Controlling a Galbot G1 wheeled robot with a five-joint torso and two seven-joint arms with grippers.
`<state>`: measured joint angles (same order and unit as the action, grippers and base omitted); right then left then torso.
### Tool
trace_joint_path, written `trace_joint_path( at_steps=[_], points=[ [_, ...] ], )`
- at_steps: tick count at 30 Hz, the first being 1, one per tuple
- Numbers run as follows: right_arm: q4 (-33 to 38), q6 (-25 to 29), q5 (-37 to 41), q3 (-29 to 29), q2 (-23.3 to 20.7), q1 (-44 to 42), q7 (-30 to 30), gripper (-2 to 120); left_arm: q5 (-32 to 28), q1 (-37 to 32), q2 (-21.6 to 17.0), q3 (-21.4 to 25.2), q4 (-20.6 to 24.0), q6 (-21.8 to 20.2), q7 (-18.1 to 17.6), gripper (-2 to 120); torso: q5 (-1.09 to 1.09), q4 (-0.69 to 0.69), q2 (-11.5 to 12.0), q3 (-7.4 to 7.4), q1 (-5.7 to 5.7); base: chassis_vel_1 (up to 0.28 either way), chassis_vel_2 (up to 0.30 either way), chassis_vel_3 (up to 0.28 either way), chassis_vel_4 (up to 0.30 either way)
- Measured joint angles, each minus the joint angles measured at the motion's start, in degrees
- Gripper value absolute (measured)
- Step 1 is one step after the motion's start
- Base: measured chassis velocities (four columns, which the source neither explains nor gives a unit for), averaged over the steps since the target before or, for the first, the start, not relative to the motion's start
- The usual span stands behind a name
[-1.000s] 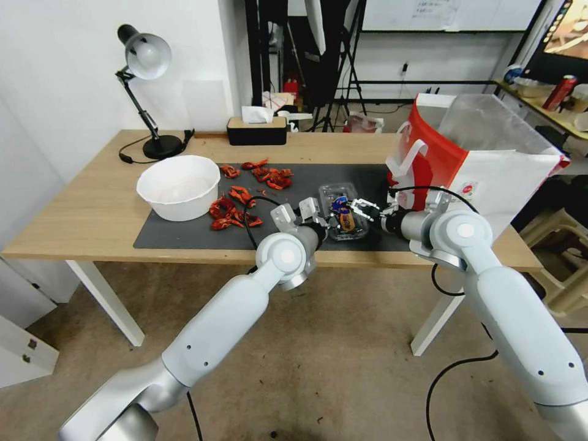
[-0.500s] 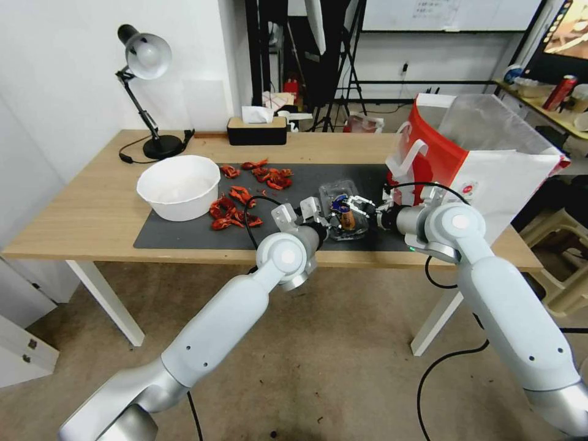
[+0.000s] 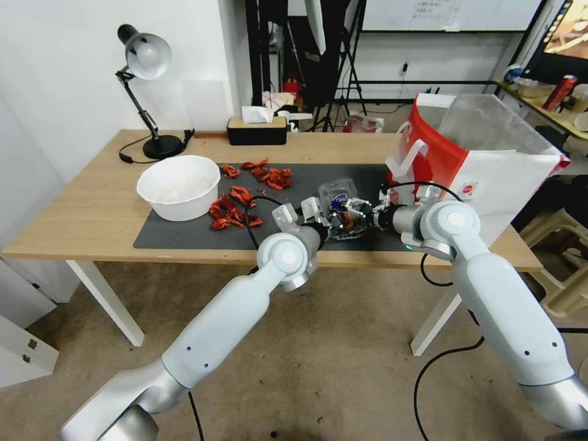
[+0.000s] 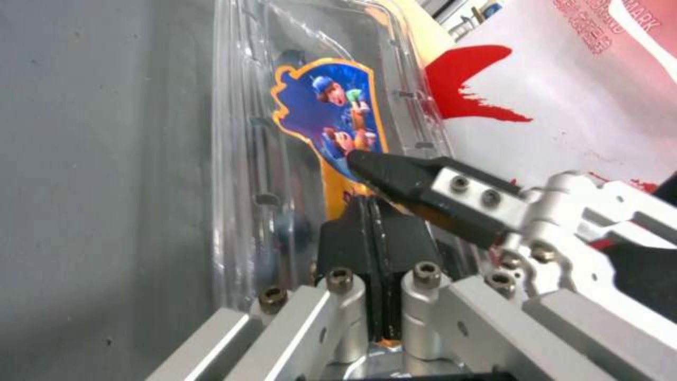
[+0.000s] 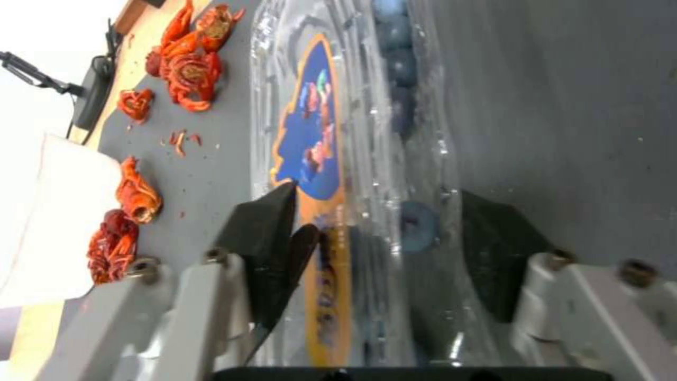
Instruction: Close the takeout container lid, then place the container into the takeout bag.
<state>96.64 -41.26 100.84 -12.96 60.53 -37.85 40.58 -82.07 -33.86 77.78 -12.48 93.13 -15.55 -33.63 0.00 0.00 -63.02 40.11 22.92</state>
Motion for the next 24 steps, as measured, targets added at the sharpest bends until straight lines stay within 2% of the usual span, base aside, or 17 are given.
trace_joint_path(
  at_steps=[2, 8, 9, 13, 24],
  points=[
    [-0.05, 0.07, 0.01, -0.07, 0.01, -0.02, 0.05, 45, 0.00, 0.00, -0.03, 0.00, 0.00, 0.00, 0.00, 0, 0.00, 0.00, 0.00, 0.00, 0.00, 0.000, 0.000, 0.000, 0.000],
    [-0.34, 0.34, 0.14, -0.39, 0.11, -0.24, 0.13, 22, 0.00, -0.02, -0.31, 0.03, 0.25, 0.03, -0.01, 0, -0.01, 0.00, 0.00, 0.00, 0.00, 0.000, 0.000, 0.000, 0.000],
    [-0.34, 0.34, 0.14, -0.39, 0.11, -0.24, 0.13, 22, 0.00, -0.02, -0.31, 0.03, 0.25, 0.03, -0.01, 0, -0.01, 0.00, 0.00, 0.00, 0.00, 0.000, 0.000, 0.000, 0.000],
    [-0.37, 0.49, 0.17, -0.54, 0.15, -0.30, 0.24, 2, -0.03, -0.09, -0.61, 0.26, 0.38, 0.07, -0.02, 0, 0.00, 0.00, 0.00, 0.00, 0.00, 0.000, 0.000, 0.000, 0.000],
    [-0.15, 0.87, 0.30, -1.34, 0.08, -0.74, 0.29, 0, 0.48, -0.85, -1.97, 1.77, 2.09, 0.17, 0.27, 0, 0.00, 0.00, 0.00, 0.00, 0.00, 0.000, 0.000, 0.000, 0.000]
  ],
)
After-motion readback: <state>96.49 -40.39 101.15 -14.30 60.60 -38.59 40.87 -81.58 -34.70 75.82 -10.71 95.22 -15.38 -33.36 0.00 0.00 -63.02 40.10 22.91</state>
